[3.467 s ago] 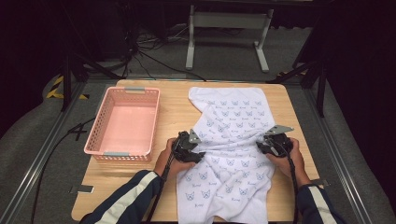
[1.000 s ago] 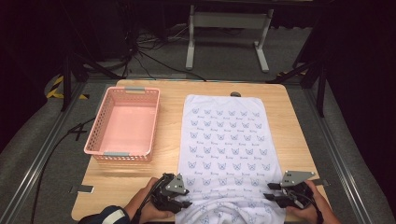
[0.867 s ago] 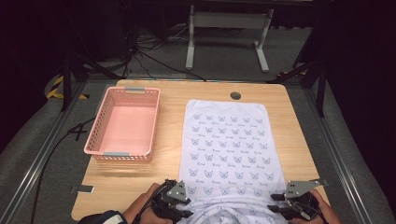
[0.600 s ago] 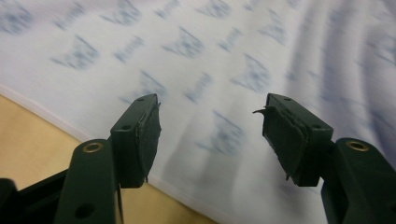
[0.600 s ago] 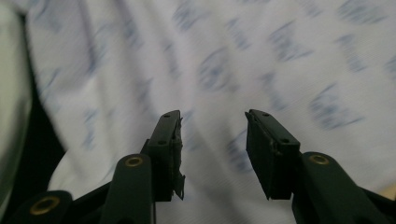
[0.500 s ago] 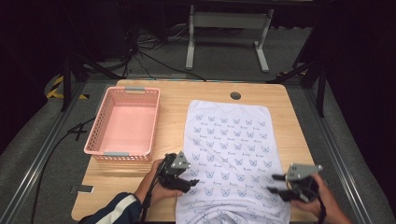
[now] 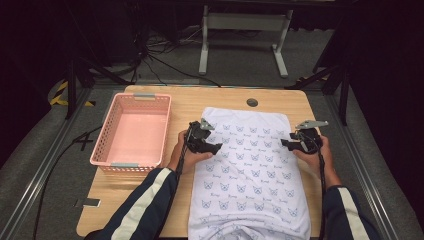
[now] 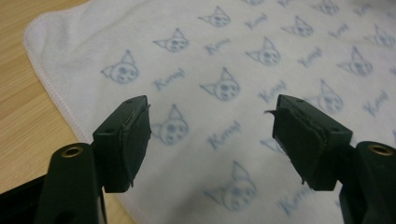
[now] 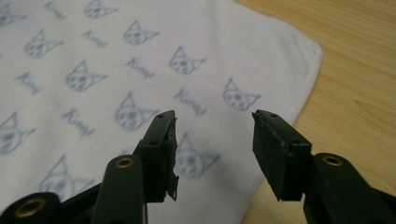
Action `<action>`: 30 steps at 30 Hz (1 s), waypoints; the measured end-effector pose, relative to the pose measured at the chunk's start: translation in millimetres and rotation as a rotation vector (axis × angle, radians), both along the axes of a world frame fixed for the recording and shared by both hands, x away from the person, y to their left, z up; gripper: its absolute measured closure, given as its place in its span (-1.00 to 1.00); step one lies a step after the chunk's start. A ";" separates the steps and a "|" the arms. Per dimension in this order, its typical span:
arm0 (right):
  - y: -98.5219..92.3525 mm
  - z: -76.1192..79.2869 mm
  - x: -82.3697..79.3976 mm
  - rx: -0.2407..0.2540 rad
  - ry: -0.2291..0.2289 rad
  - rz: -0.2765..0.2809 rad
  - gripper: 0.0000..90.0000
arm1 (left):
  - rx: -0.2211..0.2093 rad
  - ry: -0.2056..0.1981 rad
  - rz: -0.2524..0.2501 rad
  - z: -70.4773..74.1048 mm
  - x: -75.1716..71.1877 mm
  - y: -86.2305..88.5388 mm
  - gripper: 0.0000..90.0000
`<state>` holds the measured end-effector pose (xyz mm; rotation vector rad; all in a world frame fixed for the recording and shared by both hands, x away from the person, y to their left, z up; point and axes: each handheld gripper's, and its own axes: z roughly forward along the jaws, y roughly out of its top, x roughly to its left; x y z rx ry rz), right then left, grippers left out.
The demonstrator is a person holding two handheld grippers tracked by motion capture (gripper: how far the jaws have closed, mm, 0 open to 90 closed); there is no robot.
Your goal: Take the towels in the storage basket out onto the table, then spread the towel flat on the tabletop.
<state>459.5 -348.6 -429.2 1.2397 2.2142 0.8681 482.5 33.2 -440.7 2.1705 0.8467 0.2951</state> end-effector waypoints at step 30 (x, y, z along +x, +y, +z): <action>-4.5 -7.2 74.5 0.023 0.009 -0.237 0.18 | 0.062 0.060 0.353 -20.4 83.4 -2.1 -0.24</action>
